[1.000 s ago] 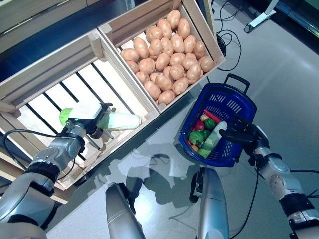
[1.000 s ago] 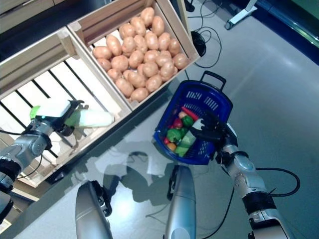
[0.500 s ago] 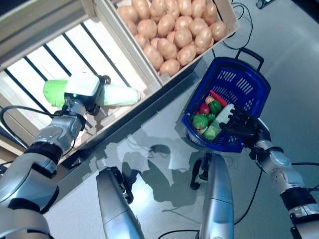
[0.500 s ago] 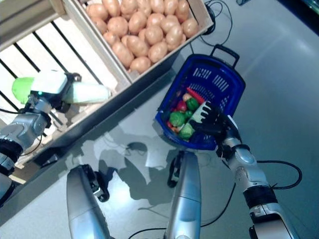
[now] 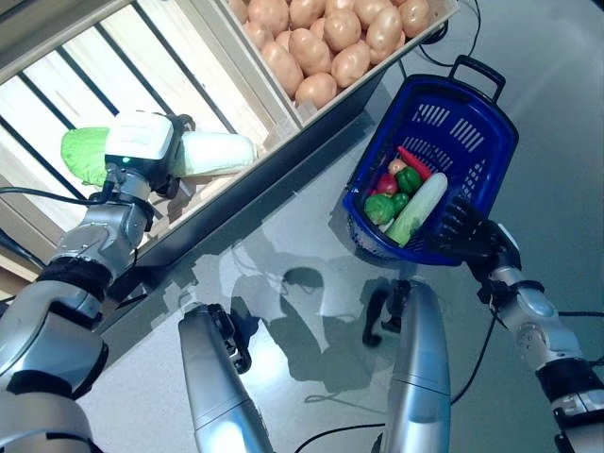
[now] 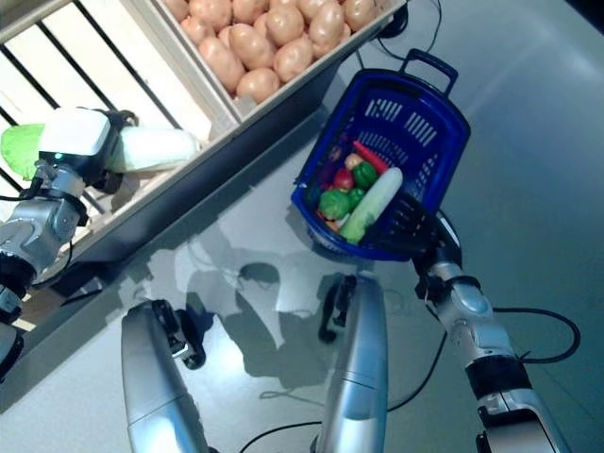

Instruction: Put vegetables into the basket

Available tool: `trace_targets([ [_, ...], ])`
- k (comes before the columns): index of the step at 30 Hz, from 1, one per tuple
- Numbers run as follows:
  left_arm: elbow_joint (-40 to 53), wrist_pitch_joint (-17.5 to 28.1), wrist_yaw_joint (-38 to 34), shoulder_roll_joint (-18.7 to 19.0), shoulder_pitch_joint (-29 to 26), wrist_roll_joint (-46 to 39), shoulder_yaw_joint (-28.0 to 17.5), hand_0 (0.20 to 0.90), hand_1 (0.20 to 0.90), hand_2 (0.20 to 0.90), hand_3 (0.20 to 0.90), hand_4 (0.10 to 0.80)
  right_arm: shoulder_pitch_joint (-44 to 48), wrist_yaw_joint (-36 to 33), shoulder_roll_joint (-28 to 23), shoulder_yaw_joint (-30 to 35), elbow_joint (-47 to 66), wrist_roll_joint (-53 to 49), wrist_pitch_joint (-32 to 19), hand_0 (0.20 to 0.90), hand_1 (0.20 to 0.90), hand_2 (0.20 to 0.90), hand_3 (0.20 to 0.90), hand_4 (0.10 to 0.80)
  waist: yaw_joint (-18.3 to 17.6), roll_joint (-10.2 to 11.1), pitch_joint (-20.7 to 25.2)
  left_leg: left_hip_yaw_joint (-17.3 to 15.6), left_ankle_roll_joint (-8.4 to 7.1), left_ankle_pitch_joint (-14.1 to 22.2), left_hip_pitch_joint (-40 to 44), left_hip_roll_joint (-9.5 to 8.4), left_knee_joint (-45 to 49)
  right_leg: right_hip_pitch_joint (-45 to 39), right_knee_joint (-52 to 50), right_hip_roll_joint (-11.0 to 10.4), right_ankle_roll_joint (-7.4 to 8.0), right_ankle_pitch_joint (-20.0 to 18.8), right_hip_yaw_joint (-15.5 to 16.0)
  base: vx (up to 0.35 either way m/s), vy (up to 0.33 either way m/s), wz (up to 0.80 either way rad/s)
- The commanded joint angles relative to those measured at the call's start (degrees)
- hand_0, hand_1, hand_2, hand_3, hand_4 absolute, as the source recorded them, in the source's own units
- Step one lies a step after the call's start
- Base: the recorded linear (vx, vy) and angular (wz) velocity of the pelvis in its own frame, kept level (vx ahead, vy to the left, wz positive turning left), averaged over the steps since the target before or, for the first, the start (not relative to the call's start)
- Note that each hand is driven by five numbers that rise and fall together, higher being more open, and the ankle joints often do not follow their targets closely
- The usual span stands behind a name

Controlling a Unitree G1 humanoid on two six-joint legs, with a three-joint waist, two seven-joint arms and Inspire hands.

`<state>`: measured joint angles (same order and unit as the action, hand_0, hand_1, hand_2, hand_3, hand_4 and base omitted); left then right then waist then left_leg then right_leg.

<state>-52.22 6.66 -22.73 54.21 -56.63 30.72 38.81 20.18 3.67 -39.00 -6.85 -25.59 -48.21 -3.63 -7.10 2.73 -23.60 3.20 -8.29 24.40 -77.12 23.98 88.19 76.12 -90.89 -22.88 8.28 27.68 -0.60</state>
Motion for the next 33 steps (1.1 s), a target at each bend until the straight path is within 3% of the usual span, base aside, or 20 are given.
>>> trace_targets([
  [1, -7.9, -0.4, 3.8, 0.8, 5.6, 1.2, 1.9, 0.3, 0.3, 0.3, 0.3, 0.4, 2.4, -0.6, -1.4, 6.4, 3.5, -2.1, -6.2, 0.9, 0.9, 0.9, 0.9, 0.8, -0.8, 0.7, -0.9, 3.5, -2.69, 0.7, -0.3, 1.11, -2.2, 0.1, 5.2, -3.4, 2.08, -6.0, -1.2, 0.0, 0.0, 0.0],
  [12, -5.6, 1.5, 2.2, 0.9, 7.6, 2.0, -0.4, 0.3, 0.3, 0.3, 0.3, 0.4, 1.6, -0.9, 0.5, 7.1, 5.0, -0.5, -3.5, 0.9, 0.9, 0.9, 0.9, 0.8, -0.8, 0.1, 0.9, 2.5, -1.94, 0.5, 2.1, 0.71, -2.5, -2.0, 5.2, -3.5, 1.82, -6.1, -0.5, 0.028, 0.002, -0.03],
  [20, -3.3, 5.5, -1.2, 0.2, 9.8, -1.2, -3.2, 0.3, 0.3, 0.3, 0.3, 0.4, 2.0, -1.4, 2.7, 6.6, 4.8, 1.1, -3.6, 0.9, 0.9, 0.9, 0.9, 0.8, -1.1, -0.7, 3.5, -0.8, -0.79, -0.4, 8.5, 1.29, -7.2, -8.5, 9.8, -2.7, 1.84, -6.6, 1.8, 0.023, 0.002, -0.02],
  [24, -2.5, 8.6, -3.0, -0.8, 9.7, -7.0, -4.6, 0.3, 0.3, 0.3, 0.3, 0.4, 2.6, -1.1, 3.3, 5.9, 4.2, 1.2, -4.7, 0.9, 0.9, 0.9, 0.9, 0.8, -1.3, -1.0, 4.7, -3.0, -0.48, -1.3, 14.2, 1.31, -11.4, -14.6, 14.9, -2.1, 1.63, -7.4, 3.5, 0.021, -0.003, 0.02],
  [33, 4.6, 15.5, -4.8, -4.8, 14.0, -16.3, -14.2, 0.3, 0.3, 0.3, 0.3, 0.4, 2.5, 0.9, 6.0, 4.3, 4.6, 4.1, -8.5, 0.9, 0.9, 0.9, 0.9, 0.8, -0.2, -1.4, 7.5, -7.6, 0.64, -5.0, 31.3, -2.3, -27.2, -30.7, 30.6, -0.1, 0.2, -10.7, 6.5, 0.079, -0.01, 0.11],
])
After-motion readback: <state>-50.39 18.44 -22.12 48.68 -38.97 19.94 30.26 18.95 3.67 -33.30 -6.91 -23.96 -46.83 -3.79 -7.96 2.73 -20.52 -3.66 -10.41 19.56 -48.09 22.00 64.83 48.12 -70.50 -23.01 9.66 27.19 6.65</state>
